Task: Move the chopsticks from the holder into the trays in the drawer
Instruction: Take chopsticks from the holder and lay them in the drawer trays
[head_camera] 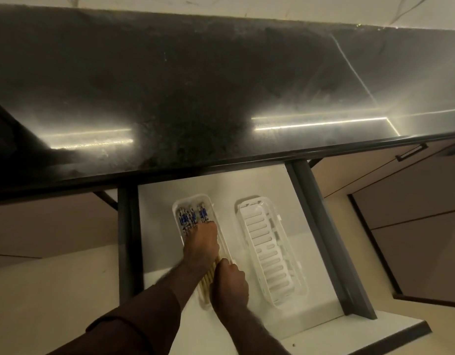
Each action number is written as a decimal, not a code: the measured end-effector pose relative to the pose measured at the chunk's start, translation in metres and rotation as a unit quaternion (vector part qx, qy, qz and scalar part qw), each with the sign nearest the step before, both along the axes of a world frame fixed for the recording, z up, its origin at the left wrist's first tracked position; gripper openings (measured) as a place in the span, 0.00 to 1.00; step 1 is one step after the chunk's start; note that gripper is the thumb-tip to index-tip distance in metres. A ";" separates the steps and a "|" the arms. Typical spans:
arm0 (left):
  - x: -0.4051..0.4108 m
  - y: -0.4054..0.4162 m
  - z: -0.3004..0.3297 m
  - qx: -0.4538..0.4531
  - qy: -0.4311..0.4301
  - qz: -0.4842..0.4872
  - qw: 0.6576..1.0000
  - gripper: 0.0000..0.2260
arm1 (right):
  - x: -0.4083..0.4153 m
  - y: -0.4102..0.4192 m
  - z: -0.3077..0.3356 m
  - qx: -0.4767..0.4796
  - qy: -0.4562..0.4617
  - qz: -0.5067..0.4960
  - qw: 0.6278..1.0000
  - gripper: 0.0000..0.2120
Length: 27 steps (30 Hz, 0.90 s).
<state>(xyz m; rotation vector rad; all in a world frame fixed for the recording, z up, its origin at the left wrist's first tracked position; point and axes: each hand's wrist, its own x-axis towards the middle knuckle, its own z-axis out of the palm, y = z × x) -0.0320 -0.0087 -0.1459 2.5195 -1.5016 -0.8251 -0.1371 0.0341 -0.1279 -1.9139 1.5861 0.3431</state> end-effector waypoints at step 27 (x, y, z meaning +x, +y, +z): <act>0.006 0.000 -0.007 0.012 -0.045 -0.084 0.995 0.08 | 0.000 0.016 -0.006 -0.045 0.033 0.158 0.986 0.23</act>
